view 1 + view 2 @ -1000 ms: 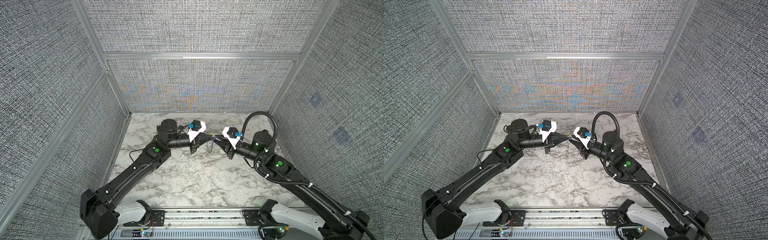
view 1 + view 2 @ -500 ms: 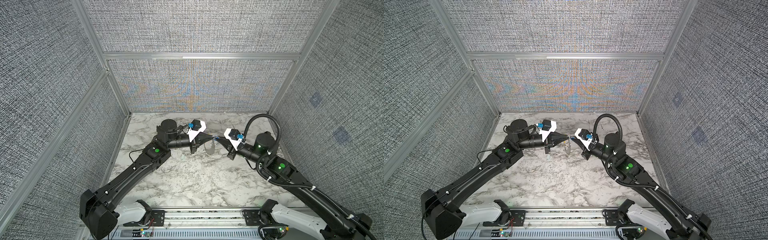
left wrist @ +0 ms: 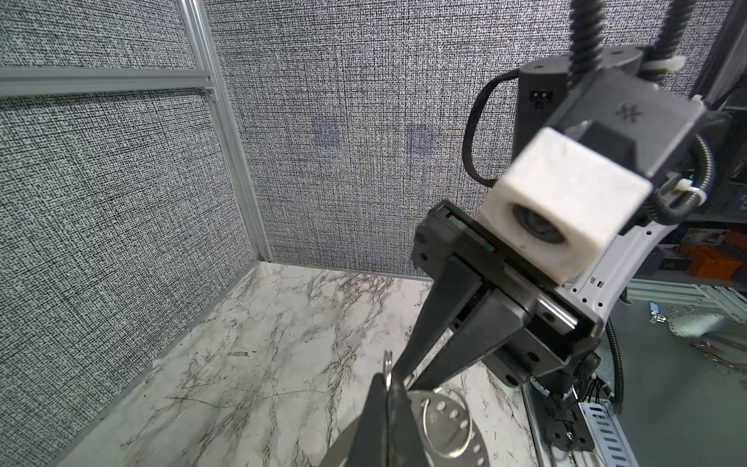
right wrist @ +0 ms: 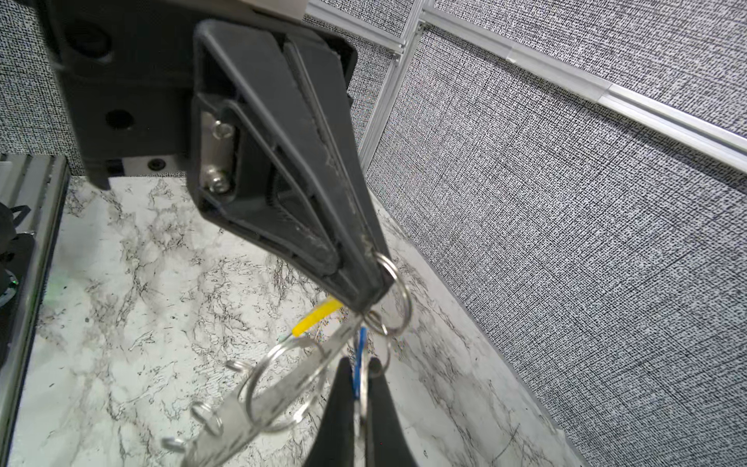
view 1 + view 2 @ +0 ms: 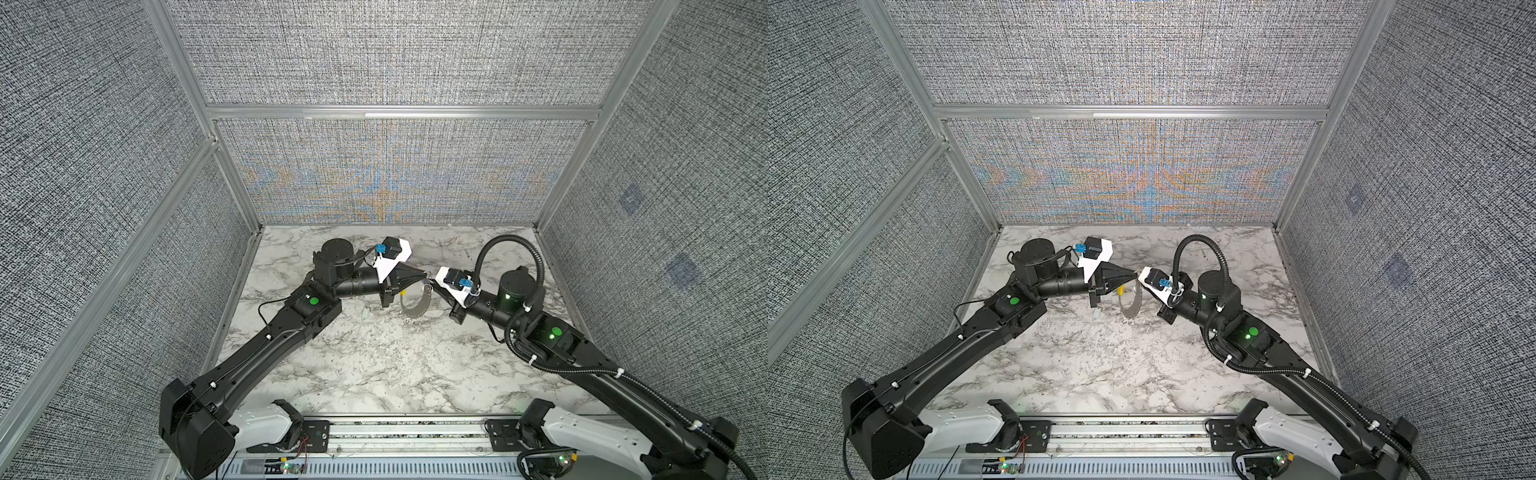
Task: Remove the keys from the keyring
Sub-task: 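Rotate the right gripper holding the keyring away from the open left gripper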
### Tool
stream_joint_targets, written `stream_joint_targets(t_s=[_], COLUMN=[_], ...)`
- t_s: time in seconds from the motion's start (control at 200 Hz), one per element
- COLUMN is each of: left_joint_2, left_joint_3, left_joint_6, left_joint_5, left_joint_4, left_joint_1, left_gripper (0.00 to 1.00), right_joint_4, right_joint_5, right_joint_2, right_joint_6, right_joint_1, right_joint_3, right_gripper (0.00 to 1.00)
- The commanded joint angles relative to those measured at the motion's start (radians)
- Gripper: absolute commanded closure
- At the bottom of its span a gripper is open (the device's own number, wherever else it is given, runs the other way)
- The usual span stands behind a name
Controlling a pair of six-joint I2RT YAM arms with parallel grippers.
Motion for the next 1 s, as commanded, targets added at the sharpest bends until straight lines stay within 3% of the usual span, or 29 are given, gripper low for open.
stream_joint_targets(t_s=[0.0,0.085,0.265,0.395,0.705,0.991], left_joint_2=[-0.01,-0.009,-0.015,-0.015,-0.013,-0.003], left_joint_3=[-0.002,-0.003,-0.011,-0.012,-0.021,-0.023], left_joint_6=[-0.004,-0.008,-0.003,-0.002,0.004,-0.004], left_joint_5=[-0.012,-0.006,0.008,0.018,0.086,0.17], left_joint_4=[0.108,0.107,0.096,0.091,0.09,0.104], left_joint_1=[0.005,0.006,0.006,0.007,0.014,0.018], left_gripper=[1.0,1.0,1.0,1.0,1.0,1.0], right_joint_4=[-0.043,-0.046,-0.045,-0.053,-0.151,-0.207], right_joint_5=[0.006,0.007,0.004,-0.03,-0.028,-0.217], right_joint_2=[-0.004,-0.006,-0.025,-0.045,-0.112,-0.056], right_joint_6=[-0.019,-0.018,-0.008,-0.001,-0.065,-0.022], right_joint_1=[0.003,0.004,0.003,0.004,-0.006,-0.064], right_joint_3=[-0.005,-0.007,-0.001,0.0,0.042,0.138], right_gripper=[1.0,0.99,0.74,0.65,0.69,0.81])
